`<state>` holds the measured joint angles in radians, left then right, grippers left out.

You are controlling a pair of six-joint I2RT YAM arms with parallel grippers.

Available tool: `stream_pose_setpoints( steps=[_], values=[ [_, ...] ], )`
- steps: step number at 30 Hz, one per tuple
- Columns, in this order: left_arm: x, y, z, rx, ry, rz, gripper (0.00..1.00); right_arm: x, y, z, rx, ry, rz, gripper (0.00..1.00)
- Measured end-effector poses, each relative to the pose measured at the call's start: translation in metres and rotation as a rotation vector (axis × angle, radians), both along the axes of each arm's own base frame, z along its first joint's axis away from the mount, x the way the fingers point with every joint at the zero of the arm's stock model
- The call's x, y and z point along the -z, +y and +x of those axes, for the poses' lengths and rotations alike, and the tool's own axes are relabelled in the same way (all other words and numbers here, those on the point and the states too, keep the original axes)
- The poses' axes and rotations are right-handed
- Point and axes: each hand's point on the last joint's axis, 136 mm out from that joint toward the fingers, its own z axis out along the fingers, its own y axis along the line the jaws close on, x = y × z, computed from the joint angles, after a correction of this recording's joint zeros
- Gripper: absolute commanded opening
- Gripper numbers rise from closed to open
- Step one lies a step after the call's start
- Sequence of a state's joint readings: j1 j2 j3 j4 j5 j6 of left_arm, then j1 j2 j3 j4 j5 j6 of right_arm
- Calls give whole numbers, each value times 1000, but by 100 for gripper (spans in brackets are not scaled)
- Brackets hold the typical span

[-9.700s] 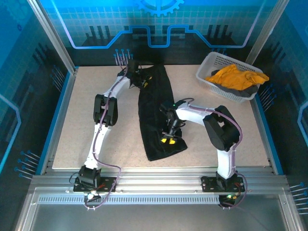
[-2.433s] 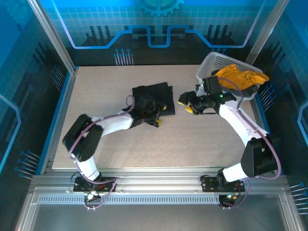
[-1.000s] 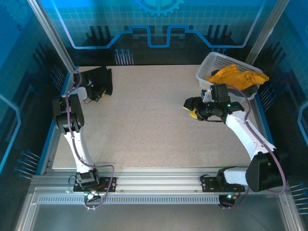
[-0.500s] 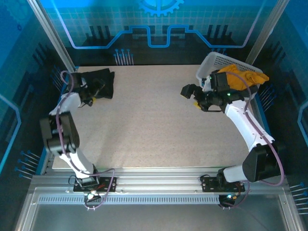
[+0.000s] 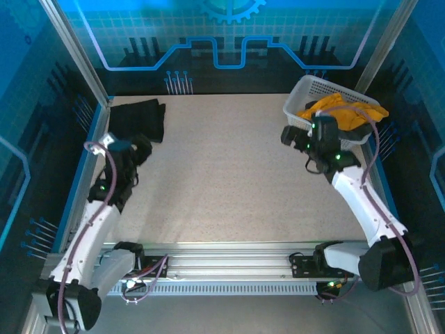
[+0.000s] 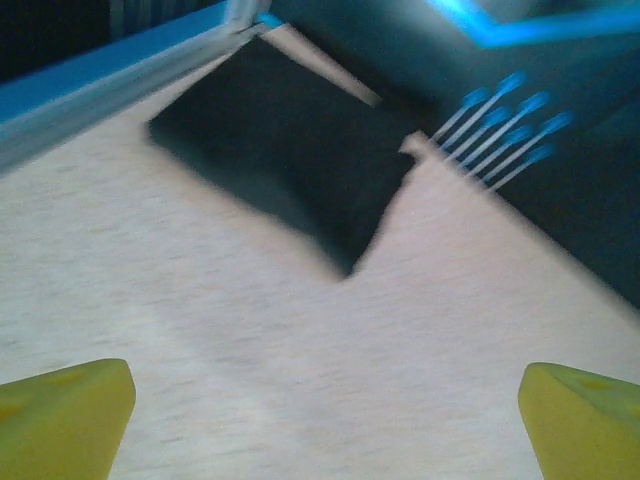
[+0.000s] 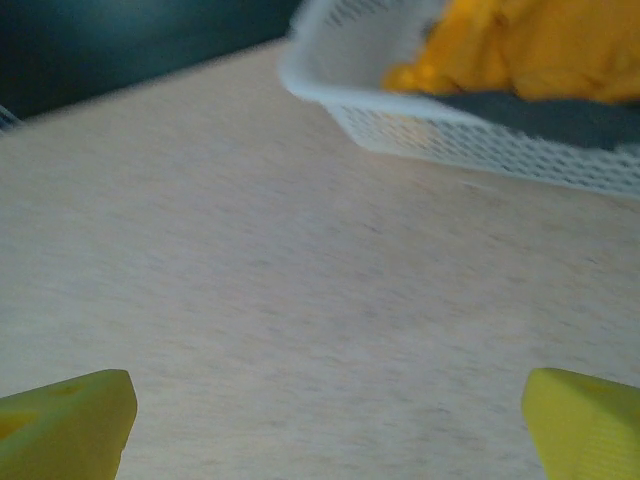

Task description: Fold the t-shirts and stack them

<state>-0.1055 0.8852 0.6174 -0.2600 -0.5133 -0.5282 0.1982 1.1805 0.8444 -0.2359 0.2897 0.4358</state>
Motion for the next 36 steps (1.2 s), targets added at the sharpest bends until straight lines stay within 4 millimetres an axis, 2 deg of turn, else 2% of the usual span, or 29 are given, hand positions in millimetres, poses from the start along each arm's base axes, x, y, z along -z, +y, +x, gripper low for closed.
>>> stream_pose_setpoints(
  steps=[2,5,7,11,15,17,19,22,24,29,31,36],
  values=[
    [36,1,-9,52,82,92,99,44,-10,-6,6,74,-88,100],
    [71,1,-13,107,128,169,99,81,-14,-7,-25,130,-165,100],
    [89,-1,-7,138,155,199,99,87,-12,1,-57,126,-202,100],
    [113,-6,22,194,187,218,99,80,-10,35,-95,56,-249,100],
    [112,3,58,195,156,212,99,69,-15,64,-106,-5,-273,100],
    [102,10,78,183,97,211,99,63,-18,72,-106,-28,-281,100],
    [95,15,85,174,58,214,99,62,-21,72,-101,-32,-281,100],
    [85,12,88,192,-19,226,99,60,-22,63,-104,-49,-272,100],
    [87,7,81,219,-65,238,99,59,-21,53,-118,-57,-261,100],
    [118,-13,57,310,-103,273,99,53,-18,41,-136,-96,-235,100],
    [122,-14,54,322,-94,275,99,54,-17,32,-146,-103,-230,100],
    [92,-15,85,320,-165,279,99,65,-24,22,-140,-91,-226,100]
  ],
)
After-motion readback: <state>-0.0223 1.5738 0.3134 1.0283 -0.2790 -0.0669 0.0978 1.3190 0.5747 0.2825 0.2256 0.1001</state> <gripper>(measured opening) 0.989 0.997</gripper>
